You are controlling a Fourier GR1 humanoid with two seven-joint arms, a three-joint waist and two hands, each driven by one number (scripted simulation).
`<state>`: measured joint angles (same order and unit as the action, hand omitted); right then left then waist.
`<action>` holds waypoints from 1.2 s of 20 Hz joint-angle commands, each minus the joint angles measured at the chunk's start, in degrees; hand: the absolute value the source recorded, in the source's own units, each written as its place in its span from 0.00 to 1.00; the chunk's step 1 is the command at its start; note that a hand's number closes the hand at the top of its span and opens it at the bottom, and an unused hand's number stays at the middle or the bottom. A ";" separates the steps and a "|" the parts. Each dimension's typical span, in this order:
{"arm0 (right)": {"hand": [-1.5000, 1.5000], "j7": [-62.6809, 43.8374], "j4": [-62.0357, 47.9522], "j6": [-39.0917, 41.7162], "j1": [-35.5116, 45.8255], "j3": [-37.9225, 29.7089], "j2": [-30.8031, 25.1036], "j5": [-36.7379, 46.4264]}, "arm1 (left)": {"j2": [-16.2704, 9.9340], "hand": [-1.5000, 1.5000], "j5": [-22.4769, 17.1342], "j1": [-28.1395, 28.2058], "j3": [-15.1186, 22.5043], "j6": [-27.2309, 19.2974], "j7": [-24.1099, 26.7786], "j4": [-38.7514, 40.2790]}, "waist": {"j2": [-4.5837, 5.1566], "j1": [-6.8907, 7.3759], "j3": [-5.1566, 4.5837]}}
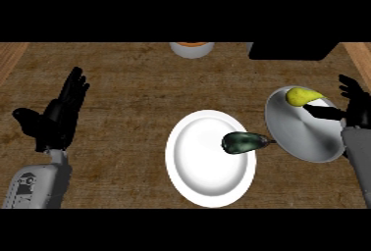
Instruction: Pick the pear from the plate and place it in the pan
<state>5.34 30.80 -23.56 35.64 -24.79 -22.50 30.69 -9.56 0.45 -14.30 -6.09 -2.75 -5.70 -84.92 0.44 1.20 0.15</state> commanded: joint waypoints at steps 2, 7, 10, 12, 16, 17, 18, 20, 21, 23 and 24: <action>0.00 9.47 4.32 -2.98 -2.39 -4.75 1.77 -6.86 | 0.08 0.50 0.09 0.47 -0.30 -0.14 0.59 0.14 | -0.40 -1.21 -0.09; 0.00 10.85 18.58 1.11 -10.00 -6.29 7.18 -14.32 | -2.25 0.50 -0.59 1.54 -2.76 0.52 0.41 0.78 | -1.11 -2.92 -0.23; 0.00 7.63 27.85 9.89 -16.25 -5.56 7.82 -18.34 | -0.11 0.50 0.97 2.88 -1.43 -1.60 1.08 0.38 | -1.60 -4.25 -0.33; 0.00 9.62 34.90 13.33 -22.31 -5.16 10.02 -21.15 | -1.12 0.50 -0.70 0.89 -2.89 -0.63 0.14 1.37 | -1.48 -4.51 -0.33; 0.00 9.81 50.60 17.99 -34.19 -2.58 15.14 -24.31 | -1.82 0.50 -0.34 2.39 -3.06 -0.11 1.40 1.13 | -1.48 -5.03 -0.38; 0.00 8.76 55.14 19.24 -37.57 -2.42 15.26 -25.04 | -2.58 0.50 -0.91 2.44 -3.60 0.53 0.85 0.70 | -1.43 -4.76 -0.37; 0.00 6.48 59.64 18.70 -40.15 -0.78 17.29 -24.20 | -1.24 0.50 -0.09 3.22 -2.14 -0.92 -1.43 -2.67 | -1.70 -4.63 -0.38; 0.00 5.96 68.17 20.84 -47.94 -1.43 17.64 -25.78 | -1.34 0.50 -0.52 4.20 -2.76 -0.27 0.92 -1.35 | -1.49 -4.97 -0.40; 0.00 5.02 73.03 21.34 -51.18 -0.81 18.97 -26.14 | -1.55 0.50 -0.80 5.14 -2.69 0.28 0.53 -2.10 | -1.35 -4.29 -0.36; 0.00 3.00 81.48 23.50 -57.55 -0.17 20.69 -27.65 | -1.35 0.50 -0.60 5.89 -3.21 0.35 4.16 -0.42 | -1.17 -4.50 -0.41; 0.00 1.60 85.51 23.95 -59.92 -0.25 21.45 -28.43 | -1.74 0.50 0.24 2.54 -2.00 0.05 0.04 -0.45 | -0.87 -3.65 -0.28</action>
<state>10.42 101.39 -2.59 -13.91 -26.03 -3.92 4.55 -11.07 -0.03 -9.95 -8.74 -2.56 -4.28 -85.79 -0.80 -3.02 -0.20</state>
